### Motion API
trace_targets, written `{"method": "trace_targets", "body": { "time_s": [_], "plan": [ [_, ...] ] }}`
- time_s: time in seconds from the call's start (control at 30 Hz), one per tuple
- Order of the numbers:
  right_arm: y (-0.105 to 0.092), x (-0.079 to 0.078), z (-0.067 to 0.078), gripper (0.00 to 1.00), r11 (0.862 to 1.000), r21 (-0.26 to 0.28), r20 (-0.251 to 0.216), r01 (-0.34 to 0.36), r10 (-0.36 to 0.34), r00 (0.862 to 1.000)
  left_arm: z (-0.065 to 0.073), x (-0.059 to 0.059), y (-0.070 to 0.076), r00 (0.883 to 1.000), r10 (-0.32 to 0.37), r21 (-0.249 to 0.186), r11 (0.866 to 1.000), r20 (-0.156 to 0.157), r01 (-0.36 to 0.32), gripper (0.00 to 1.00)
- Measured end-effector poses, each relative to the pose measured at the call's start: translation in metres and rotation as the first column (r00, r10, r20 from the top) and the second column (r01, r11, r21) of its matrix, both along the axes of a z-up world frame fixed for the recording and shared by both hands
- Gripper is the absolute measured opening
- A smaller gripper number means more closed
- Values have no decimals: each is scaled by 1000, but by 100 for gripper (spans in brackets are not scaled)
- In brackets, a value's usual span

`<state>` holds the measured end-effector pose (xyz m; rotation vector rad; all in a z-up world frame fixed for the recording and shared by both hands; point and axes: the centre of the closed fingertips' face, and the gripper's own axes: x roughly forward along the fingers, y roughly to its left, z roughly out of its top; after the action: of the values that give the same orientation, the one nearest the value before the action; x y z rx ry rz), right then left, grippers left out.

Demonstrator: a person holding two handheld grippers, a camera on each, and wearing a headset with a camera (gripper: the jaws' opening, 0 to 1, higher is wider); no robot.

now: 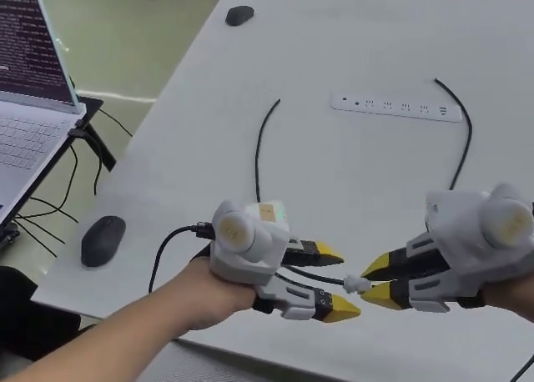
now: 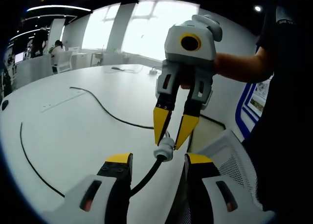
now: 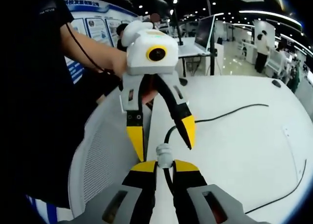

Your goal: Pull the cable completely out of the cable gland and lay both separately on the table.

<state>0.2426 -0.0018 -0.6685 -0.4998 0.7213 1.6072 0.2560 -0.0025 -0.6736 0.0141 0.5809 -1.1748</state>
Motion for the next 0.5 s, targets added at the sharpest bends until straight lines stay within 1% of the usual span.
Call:
{"method": "trace_targets", "body": {
  "time_s": [0.13, 0.23, 0.4, 0.5],
  "plan": [
    [0, -2, 1, 6, 1000, 9, 8, -12, 12, 1000, 0, -3, 0, 1000, -16, -5, 1000, -4, 16, 33],
    [0, -3, 1, 6, 999, 15, 34, -33, 32, 999, 0, -4, 0, 1000, -24, -3, 1000, 1, 24, 29],
    [-2, -1, -1, 6, 999, 12, 38, -34, 34, 999, 2, -3, 0, 1000, -28, -26, 999, 10, 28, 23],
    [-2, -2, -1, 6, 999, 20, 46, -44, 43, 998, 1, -4, -1, 999, -38, -26, 999, 8, 39, 18]
  ]
}}
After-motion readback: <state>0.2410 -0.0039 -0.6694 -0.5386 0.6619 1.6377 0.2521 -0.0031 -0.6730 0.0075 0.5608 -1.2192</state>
